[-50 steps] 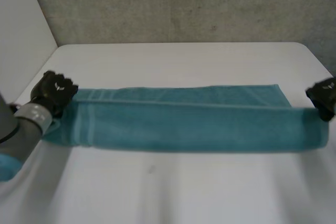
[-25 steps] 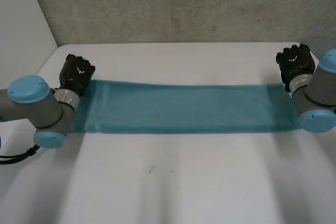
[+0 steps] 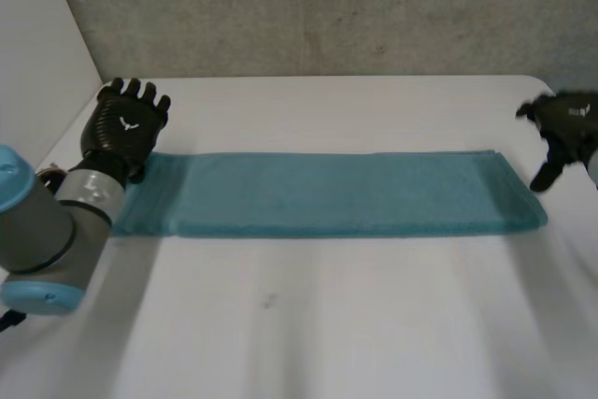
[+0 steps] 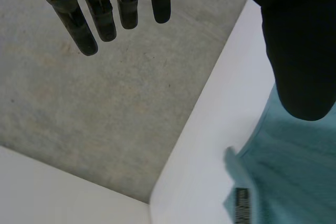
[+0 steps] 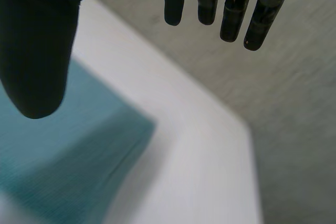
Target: Fold the laundry
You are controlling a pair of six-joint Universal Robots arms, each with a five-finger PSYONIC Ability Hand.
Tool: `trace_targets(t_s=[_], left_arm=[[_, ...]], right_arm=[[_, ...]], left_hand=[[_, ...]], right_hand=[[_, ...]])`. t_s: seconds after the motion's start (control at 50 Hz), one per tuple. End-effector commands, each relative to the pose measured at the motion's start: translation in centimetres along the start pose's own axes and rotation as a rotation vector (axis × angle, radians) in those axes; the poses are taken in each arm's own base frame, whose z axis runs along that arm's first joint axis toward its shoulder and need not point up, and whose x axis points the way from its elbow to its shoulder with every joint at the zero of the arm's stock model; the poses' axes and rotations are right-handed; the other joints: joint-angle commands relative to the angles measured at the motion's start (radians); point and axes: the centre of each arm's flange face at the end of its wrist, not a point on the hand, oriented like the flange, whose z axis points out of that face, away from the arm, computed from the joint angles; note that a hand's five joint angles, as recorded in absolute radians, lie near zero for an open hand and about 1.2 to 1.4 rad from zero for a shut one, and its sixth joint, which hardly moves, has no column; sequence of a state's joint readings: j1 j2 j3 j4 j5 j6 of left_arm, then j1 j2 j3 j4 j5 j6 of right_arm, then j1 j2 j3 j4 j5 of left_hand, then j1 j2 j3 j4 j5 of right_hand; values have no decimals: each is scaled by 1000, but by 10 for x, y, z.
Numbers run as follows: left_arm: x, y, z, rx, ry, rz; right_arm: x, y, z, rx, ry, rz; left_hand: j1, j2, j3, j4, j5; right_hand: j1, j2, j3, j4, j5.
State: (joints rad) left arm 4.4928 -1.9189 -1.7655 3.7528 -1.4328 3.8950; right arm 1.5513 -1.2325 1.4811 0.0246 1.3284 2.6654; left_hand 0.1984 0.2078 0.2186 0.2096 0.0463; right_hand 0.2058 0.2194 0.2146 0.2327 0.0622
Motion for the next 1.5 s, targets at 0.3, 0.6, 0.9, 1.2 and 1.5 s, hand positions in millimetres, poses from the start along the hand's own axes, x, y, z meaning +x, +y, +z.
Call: trace_targets(t_s=[0.3, 0.6, 0.9, 1.2, 1.5], left_arm=[[-53, 74, -4, -208, 12, -335], [-33, 67, -15, -220, 66, -361], [-32, 68, -16, -225, 67, -362], [-30, 67, -16, -220, 74, -362], [-29, 67, -18, -222, 76, -363]], right_arm=[[4, 53, 5, -95, -75, 68], [-6, 83, 24, -121, -184, 99], [3, 95, 38, -105, -143, 84], [2, 106, 49, -123, -148, 90], [57, 119, 57, -145, 64, 88]], left_hand=[[12, 3, -8, 1, -10], [18, 9, -2, 7, -4], [15, 6, -5, 4, -7], [15, 6, -5, 4, -7], [15, 6, -5, 4, -7]], right_hand=[[134, 121, 126, 107, 103], [572, 558, 563, 545, 541], [616, 602, 607, 589, 585], [710, 696, 701, 683, 679], [1190, 1177, 1182, 1164, 1160]])
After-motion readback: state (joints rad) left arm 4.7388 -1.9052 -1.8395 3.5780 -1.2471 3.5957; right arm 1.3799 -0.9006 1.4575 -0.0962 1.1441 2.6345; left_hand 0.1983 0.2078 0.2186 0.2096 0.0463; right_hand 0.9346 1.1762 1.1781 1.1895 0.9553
